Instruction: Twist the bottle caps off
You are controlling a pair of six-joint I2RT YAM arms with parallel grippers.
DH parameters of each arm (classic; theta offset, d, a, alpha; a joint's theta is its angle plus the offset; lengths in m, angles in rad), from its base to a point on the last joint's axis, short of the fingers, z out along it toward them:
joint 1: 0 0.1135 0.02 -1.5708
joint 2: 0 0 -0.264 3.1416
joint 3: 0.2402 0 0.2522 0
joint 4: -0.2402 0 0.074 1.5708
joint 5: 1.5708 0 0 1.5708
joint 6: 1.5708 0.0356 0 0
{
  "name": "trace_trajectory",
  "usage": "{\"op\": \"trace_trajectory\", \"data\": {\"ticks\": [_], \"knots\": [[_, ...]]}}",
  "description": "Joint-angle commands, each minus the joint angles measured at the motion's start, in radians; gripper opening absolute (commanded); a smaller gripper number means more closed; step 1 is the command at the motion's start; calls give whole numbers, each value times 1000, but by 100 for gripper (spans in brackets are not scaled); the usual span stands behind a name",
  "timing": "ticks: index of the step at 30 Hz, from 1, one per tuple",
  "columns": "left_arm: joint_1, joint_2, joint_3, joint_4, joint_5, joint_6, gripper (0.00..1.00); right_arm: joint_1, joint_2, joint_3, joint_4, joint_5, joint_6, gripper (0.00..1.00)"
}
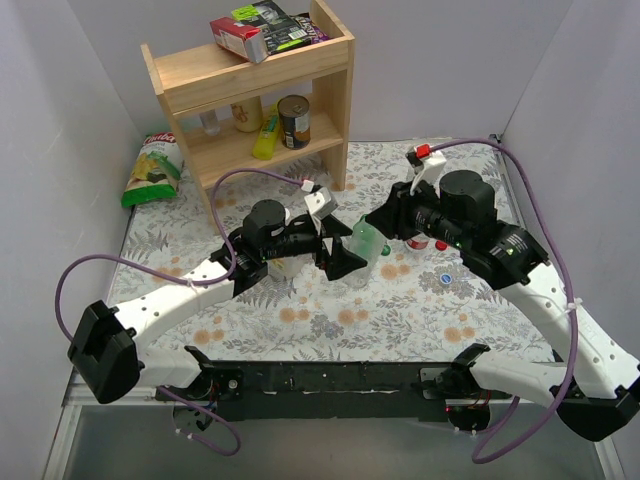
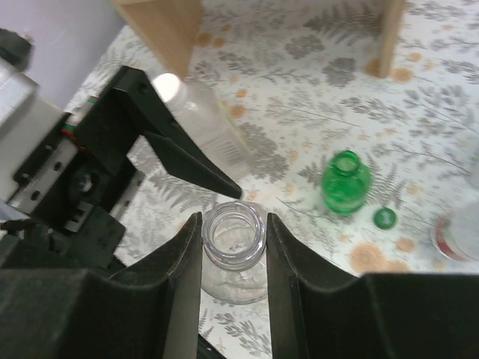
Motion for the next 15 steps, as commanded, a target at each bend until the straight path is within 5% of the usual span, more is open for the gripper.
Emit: {"op": "trace_trajectory", "data": {"ticks": [1, 5, 15], "knots": [[-2, -56, -4, 12, -106, -5, 98, -1, -65, 69, -120, 261, -61, 1], [33, -82, -1, -2, -175, 0, 98, -4, -143, -23, -137, 458, -79, 1], [182, -174, -41, 32, -345, -51, 98, -12, -288, -440, 251, 693, -151, 1]]}}
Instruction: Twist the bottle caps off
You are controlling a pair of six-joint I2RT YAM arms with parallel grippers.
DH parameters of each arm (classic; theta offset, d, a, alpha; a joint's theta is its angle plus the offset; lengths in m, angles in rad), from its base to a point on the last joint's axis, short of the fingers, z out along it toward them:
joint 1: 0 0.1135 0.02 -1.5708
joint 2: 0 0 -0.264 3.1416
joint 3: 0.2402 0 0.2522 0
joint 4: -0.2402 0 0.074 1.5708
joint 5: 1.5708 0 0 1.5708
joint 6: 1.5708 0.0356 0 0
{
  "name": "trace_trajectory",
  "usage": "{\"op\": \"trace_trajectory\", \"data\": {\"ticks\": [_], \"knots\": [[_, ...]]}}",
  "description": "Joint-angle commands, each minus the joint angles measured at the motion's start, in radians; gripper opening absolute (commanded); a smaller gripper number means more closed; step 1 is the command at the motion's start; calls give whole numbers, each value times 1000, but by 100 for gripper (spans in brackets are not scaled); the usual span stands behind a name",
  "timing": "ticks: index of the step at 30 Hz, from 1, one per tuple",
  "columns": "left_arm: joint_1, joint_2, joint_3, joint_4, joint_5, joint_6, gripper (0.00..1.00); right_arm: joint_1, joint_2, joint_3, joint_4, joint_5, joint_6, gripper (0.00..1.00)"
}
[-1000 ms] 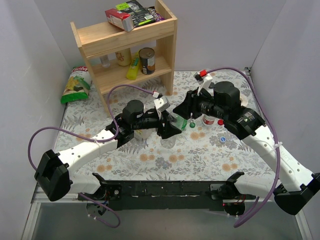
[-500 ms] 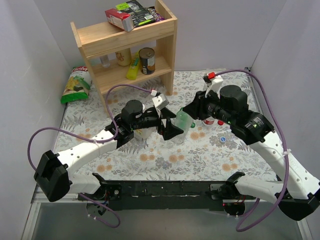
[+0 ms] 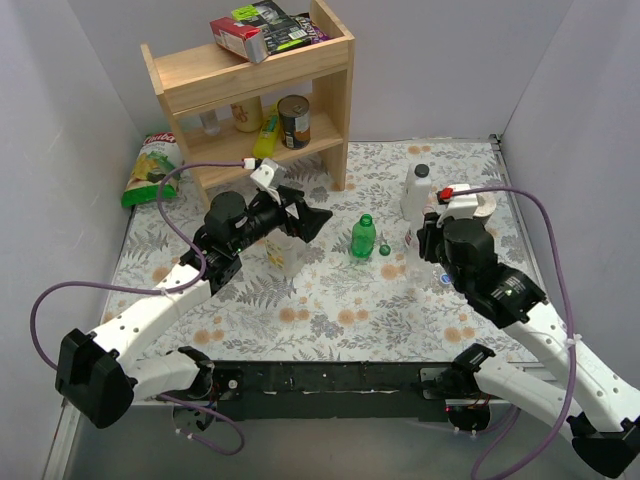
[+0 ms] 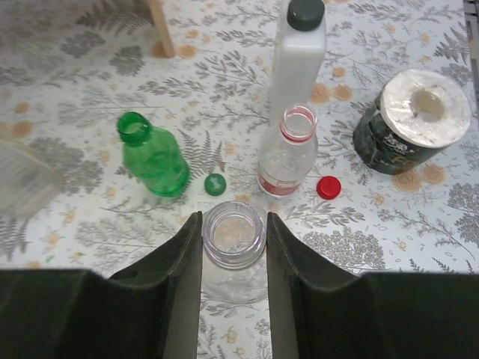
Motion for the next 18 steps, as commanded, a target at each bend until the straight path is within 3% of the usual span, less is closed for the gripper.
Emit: {"op": "trace_trajectory", "data": {"ticks": [1, 7, 18], "knots": [[7, -62, -12, 13, -101, 18, 98, -3, -41, -126, 280, 147, -54, 1], [7, -56, -13, 9, -112, 23, 98, -3, -92, -262, 394, 172, -77, 1], [7, -51, -12, 7, -101, 27, 98, -3, -132, -374, 400, 198, -55, 1]]}}
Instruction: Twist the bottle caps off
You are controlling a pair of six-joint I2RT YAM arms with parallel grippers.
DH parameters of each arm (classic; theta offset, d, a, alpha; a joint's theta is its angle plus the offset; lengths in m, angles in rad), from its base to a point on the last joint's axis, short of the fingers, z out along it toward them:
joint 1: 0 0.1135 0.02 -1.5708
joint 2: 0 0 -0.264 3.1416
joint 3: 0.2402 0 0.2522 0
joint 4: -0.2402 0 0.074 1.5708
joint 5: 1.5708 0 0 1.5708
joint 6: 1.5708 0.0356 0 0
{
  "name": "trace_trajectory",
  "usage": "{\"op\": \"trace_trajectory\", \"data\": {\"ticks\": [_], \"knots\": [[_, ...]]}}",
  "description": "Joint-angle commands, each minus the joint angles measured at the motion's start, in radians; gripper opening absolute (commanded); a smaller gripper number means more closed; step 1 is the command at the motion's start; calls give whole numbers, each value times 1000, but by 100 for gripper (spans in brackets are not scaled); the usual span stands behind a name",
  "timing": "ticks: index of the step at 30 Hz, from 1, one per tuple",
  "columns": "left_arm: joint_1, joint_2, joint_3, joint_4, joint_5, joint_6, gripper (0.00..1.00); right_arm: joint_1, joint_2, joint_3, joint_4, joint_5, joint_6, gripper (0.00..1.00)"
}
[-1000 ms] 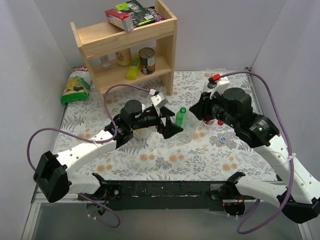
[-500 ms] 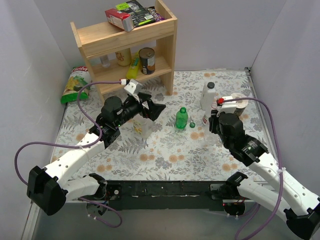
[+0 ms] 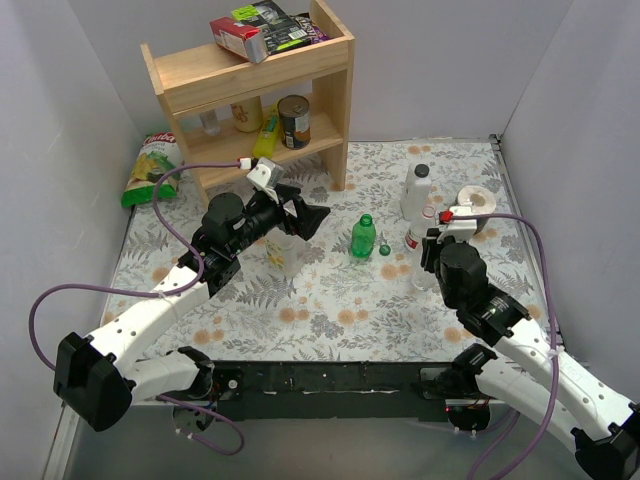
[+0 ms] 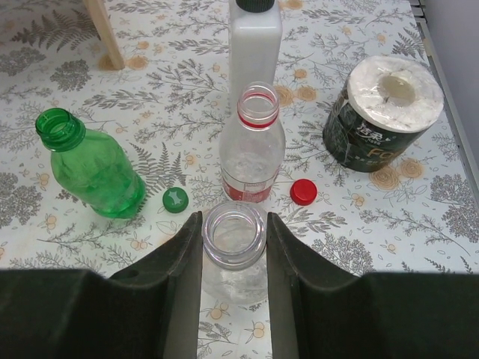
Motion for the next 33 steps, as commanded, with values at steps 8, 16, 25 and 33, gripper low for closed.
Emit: {"op": "trace_trajectory", "data": {"ticks": [8, 16, 25, 33], "knots": [[-2, -17, -1, 1, -11, 16, 98, 0, -29, -29, 4, 86, 69, 7], [-2, -23, -1, 0, -11, 19, 98, 0, -23, 34, -50, 71, 77, 75], [-1, -29, 24, -20, 14, 16, 98, 0, -25, 178, -90, 48, 26, 80], [146, 3, 77, -112, -44, 42, 98, 18, 173, 400, -87, -237, 14, 73]]}}
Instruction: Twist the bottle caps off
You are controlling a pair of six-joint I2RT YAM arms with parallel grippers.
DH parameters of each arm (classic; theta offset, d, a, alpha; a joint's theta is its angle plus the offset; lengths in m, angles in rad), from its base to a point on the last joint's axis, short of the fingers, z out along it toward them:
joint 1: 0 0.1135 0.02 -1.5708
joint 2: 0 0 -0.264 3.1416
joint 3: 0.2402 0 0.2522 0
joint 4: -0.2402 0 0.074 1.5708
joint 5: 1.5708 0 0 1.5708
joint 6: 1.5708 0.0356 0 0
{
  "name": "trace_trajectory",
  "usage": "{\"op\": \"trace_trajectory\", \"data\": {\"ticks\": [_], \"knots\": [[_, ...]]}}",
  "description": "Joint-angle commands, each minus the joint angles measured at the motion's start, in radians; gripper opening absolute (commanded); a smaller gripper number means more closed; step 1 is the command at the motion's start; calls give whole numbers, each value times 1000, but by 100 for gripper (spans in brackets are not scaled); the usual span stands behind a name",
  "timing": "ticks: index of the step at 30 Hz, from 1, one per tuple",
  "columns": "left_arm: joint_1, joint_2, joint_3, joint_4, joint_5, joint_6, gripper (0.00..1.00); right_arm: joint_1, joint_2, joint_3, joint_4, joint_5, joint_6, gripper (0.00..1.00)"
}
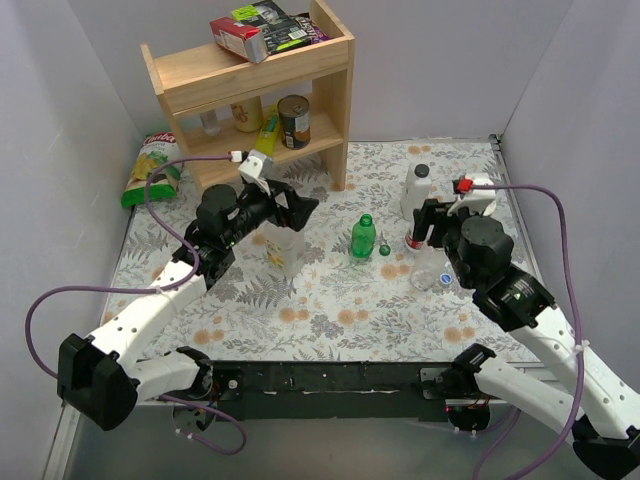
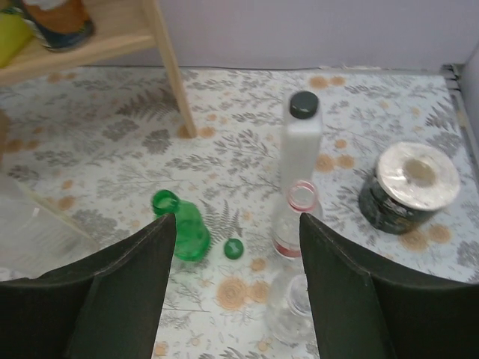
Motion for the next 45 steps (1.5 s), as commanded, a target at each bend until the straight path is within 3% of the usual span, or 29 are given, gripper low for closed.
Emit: {"op": "trace_trajectory", "data": {"ticks": [1, 9, 18, 34, 37, 38, 43, 45], "knots": [[101, -12, 53, -63, -98, 40, 98, 37, 137, 140, 65, -231, -2, 73], [145, -27, 32, -83, -350, 153, 98, 200, 465, 332, 141, -366, -25, 81], [145, -55, 1, -52, -485, 176, 98, 281, 721, 488, 187, -418, -42, 82], [144, -87, -5, -40, -531, 188, 98, 288, 1013, 717, 116, -457, -59, 78], [141, -90, -3, -40, -529, 190, 98, 288, 1031, 722, 109, -452, -59, 74], [139, -92, -5, -40, -529, 191, 98, 289, 1038, 720, 106, -448, -57, 66], [136, -98, -3, -40, -526, 192, 98, 289, 1065, 720, 99, -440, -63, 55], [136, -98, -3, -40, -525, 193, 98, 289, 1071, 725, 90, -441, -65, 45]]}}
